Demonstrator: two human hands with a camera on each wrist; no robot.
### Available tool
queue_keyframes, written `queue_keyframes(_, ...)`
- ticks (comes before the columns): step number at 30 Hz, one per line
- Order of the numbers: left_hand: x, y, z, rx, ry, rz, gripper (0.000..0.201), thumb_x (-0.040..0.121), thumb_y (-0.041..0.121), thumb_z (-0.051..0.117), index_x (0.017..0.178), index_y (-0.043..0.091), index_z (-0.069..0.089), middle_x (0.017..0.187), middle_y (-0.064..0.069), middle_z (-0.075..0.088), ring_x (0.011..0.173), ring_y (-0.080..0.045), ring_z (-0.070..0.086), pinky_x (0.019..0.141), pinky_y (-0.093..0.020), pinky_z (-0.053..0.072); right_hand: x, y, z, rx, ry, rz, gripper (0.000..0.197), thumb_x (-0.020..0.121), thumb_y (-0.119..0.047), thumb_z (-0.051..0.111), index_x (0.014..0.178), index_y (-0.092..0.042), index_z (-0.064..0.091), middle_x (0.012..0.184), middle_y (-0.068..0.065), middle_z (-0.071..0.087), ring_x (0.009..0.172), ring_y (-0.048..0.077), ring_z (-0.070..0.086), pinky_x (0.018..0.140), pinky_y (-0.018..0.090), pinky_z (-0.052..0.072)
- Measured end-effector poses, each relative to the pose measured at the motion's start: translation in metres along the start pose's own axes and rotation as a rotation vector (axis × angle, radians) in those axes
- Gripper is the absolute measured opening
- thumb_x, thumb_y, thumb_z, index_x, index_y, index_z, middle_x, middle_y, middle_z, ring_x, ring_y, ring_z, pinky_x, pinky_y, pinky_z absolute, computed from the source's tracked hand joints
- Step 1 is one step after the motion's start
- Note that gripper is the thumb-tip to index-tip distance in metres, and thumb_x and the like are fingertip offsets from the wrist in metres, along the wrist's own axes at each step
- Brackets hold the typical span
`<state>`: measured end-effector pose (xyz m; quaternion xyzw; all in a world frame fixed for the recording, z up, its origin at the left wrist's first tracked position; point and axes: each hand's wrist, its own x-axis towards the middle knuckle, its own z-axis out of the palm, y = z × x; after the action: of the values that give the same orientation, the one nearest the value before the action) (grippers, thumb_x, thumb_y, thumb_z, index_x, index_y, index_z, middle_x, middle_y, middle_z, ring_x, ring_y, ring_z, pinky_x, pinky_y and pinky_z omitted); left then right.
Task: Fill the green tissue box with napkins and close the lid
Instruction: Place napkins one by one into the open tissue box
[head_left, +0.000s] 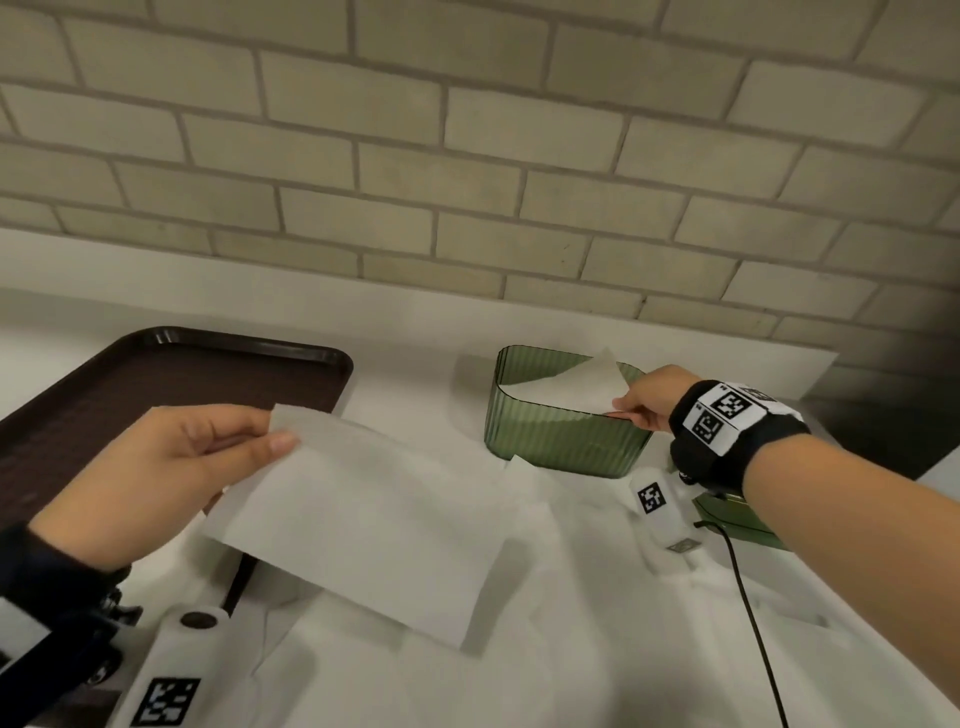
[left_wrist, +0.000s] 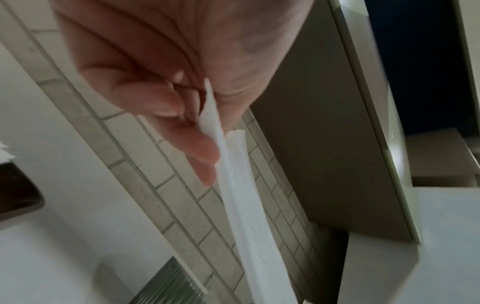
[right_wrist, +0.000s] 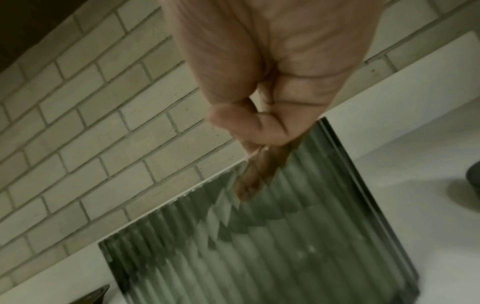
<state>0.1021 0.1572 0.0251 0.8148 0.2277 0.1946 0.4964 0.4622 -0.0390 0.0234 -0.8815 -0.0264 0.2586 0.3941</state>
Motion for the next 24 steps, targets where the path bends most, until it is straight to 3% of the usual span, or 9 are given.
queue_keyframes(3,0.01,0.001,0.0,-0.104,0.055,-0.053,0.012,0.076,0.047,0.068,0.081,0.038,0.074,0.078,0.002,0.076,0.062,-0.014,0.07,0.055,-0.023,0.053,0.007,0.002,0.0,-0.212,0.022,0.008,0.029,0.087,-0.009,0.066,0.066,-0.007,0.045,0.056,0.006,0.044,0.029,0.01,0.04,0.034,0.016,0.036)
queue_keyframes(5,0.021,-0.001,0.0,-0.132,0.082,-0.063,0.014,0.082,0.027,0.062,0.08,0.031,0.075,0.079,-0.001,0.075,0.063,-0.015,0.069,0.062,-0.028,0.049,0.004,0.002,0.002,-0.367,0.017,-0.015,0.032,0.086,-0.017,0.067,0.066,-0.008,0.045,0.054,0.005,0.044,0.038,0.013,0.042,0.038,0.018,0.037)
queue_keyframes(8,0.041,-0.002,0.004,-0.235,0.095,-0.138,0.015,0.083,0.023,0.061,0.081,0.018,0.075,0.079,-0.003,0.075,0.065,-0.013,0.067,0.059,-0.023,0.051,-0.007,-0.001,0.005,-0.619,0.1,-0.153,0.021,0.084,-0.021,0.068,0.081,-0.003,0.059,0.067,0.008,0.056,0.057,0.022,0.059,0.042,0.023,0.044)
queue_keyframes(10,0.057,0.0,0.009,-0.304,0.092,-0.173,0.014,0.086,0.018,0.059,0.085,0.016,0.073,0.076,0.0,0.075,0.06,-0.007,0.067,0.053,-0.017,0.053,-0.011,0.0,0.002,-0.802,0.208,-0.268,0.026,0.084,-0.018,0.066,0.101,0.002,0.063,0.088,0.011,0.061,0.083,0.028,0.065,0.061,0.03,0.054)
queue_keyframes(12,0.077,0.001,0.017,-0.358,0.082,-0.208,0.012,0.087,0.02,0.06,0.091,0.014,0.071,0.086,-0.005,0.074,0.068,-0.014,0.066,0.065,-0.024,0.054,-0.019,0.0,-0.001,-0.827,0.31,-0.385,0.029,0.087,-0.014,0.058,0.112,-0.001,0.062,0.107,0.014,0.062,0.098,0.031,0.063,0.08,0.035,0.054)
queue_keyframes(15,0.104,0.005,0.037,-0.381,0.054,-0.233,0.01,0.088,0.024,0.062,0.09,0.016,0.069,0.084,-0.004,0.068,0.071,-0.014,0.059,0.064,-0.023,0.047,-0.034,-0.004,-0.003,-0.534,0.312,-0.557,0.033,0.094,-0.033,0.052,0.102,-0.005,0.067,0.102,0.016,0.068,0.091,0.028,0.064,0.082,0.033,0.053)
queue_keyframes(19,0.137,0.02,0.074,-0.398,0.023,-0.272,0.014,0.089,0.026,0.061,0.075,0.021,0.059,0.048,0.011,0.054,0.041,-0.001,0.047,0.046,-0.014,0.039,-0.069,-0.014,0.003,0.248,-0.144,-0.385,0.048,0.091,-0.056,0.043,0.094,-0.012,0.061,0.079,0.008,0.066,0.068,0.02,0.063,0.065,0.032,0.056)
queue_keyframes(22,0.154,0.037,0.098,-0.397,0.013,-0.297,0.016,0.093,0.023,0.056,0.078,0.02,0.052,0.029,0.014,0.042,0.024,0.003,0.038,0.033,-0.007,0.032,-0.071,-0.011,0.001,0.367,-0.313,-0.379,0.031,0.09,-0.042,0.057,0.106,-0.016,0.059,0.092,-0.002,0.068,0.08,0.016,0.066,0.083,0.04,0.057)
queue_keyframes(24,0.16,0.046,0.111,-0.409,0.024,-0.286,0.005,0.093,0.023,0.056,0.096,0.019,0.054,0.034,0.014,0.049,0.025,0.003,0.041,0.033,-0.007,0.031,-0.061,-0.008,-0.001,0.344,-0.235,-0.433,0.036,0.089,-0.017,0.064,0.122,-0.009,0.053,0.113,0.005,0.066,0.088,0.016,0.066,0.076,0.033,0.06)
